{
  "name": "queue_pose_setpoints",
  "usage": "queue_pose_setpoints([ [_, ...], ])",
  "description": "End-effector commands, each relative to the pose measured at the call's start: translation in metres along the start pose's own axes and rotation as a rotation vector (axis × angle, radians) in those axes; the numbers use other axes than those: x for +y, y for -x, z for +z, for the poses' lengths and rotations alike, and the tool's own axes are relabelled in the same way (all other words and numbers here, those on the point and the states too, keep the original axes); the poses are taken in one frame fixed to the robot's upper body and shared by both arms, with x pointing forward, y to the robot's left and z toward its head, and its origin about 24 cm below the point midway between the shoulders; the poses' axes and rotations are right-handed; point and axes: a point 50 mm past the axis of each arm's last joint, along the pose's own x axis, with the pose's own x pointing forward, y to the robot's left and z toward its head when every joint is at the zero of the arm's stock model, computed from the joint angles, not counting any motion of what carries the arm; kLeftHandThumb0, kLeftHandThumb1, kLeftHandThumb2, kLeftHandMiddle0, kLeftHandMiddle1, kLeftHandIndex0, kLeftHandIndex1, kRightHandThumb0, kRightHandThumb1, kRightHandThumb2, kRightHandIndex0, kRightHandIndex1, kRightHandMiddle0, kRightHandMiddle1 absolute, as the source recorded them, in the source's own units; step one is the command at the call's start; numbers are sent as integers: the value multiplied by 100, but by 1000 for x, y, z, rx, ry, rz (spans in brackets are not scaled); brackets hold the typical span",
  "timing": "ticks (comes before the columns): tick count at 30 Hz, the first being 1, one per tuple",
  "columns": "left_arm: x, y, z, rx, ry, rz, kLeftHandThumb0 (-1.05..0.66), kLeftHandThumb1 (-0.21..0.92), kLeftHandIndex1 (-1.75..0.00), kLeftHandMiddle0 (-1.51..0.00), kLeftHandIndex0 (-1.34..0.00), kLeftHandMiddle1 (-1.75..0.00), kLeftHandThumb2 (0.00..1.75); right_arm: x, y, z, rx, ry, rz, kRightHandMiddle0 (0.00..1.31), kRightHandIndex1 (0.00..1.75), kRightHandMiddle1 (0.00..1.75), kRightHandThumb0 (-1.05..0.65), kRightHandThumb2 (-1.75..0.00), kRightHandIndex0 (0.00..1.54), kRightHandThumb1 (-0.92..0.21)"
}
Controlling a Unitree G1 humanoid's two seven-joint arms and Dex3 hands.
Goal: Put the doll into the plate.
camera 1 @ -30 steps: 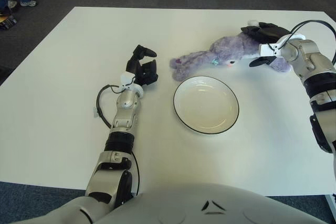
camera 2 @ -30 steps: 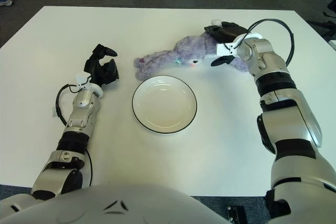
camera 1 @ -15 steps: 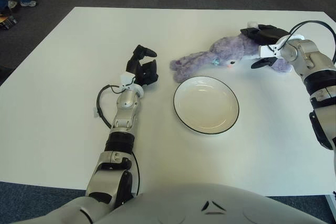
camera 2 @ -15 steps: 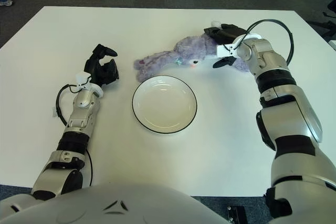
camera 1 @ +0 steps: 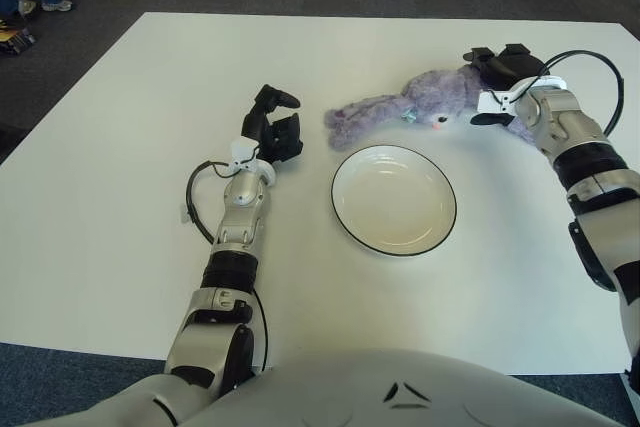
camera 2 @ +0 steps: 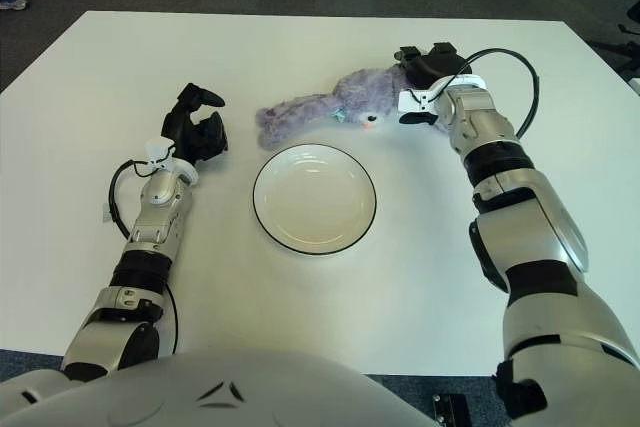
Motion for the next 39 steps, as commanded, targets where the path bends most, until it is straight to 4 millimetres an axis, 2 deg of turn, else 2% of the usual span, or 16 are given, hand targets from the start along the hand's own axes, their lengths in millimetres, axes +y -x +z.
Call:
queue_pose_setpoints([
  [1, 3, 14, -18, 73, 11, 31, -40, 59, -175, -121, -40, -175, 97, 34, 3, -3, 62, -36, 82, 0, 173, 70, 36, -118, 49, -38],
  [6, 3, 14, -18, 72, 9, 33, -40, 59, -175, -121, -41, -175, 98, 38, 3, -3, 82, -53, 56, 0, 174, 85, 43, -124, 55, -36],
  [13, 2, 15, -18, 71, 11, 36, -40, 58, -175, -121, -41, -175, 99, 47, 6, 1, 88, -69, 11, 0, 175, 107, 45, -125, 56, -36],
  [20, 2, 14, -19, 73, 18, 36, -41, 57, -175, -121, -42, -175, 100, 50, 6, 3, 87, -70, 6, 0, 175, 116, 44, -123, 55, -38],
  [25, 1, 15, -18, 70, 20, 37, -41, 57, -175, -121, -42, -175, 100, 54, 7, 5, 78, -48, 59, 0, 175, 131, 43, -118, 52, -42],
  [29, 0, 15, -18, 71, 20, 36, -40, 57, -175, -121, -42, -175, 100, 55, 7, 4, 78, -32, 88, 0, 175, 131, 43, -118, 52, -42],
  [35, 0, 14, -18, 72, 19, 33, -40, 57, -175, -121, -42, -175, 100, 56, 6, 1, 93, -13, 146, 0, 175, 148, 44, -124, 55, -38],
  [36, 0, 14, -18, 71, 19, 32, -40, 57, -175, -121, -42, -175, 100, 56, 6, 0, 96, -11, 156, 5, 175, 157, 45, -125, 56, -37],
  [38, 0, 14, -18, 71, 18, 30, -40, 57, -175, -121, -42, -175, 100, 56, 6, -2, 95, 0, 169, 23, 175, 166, 23, -124, 50, -38],
  [39, 0, 14, -18, 71, 18, 29, -40, 57, -175, -121, -42, -175, 100, 55, 6, -2, 92, 7, 173, 30, 175, 162, 18, -125, 53, -36],
])
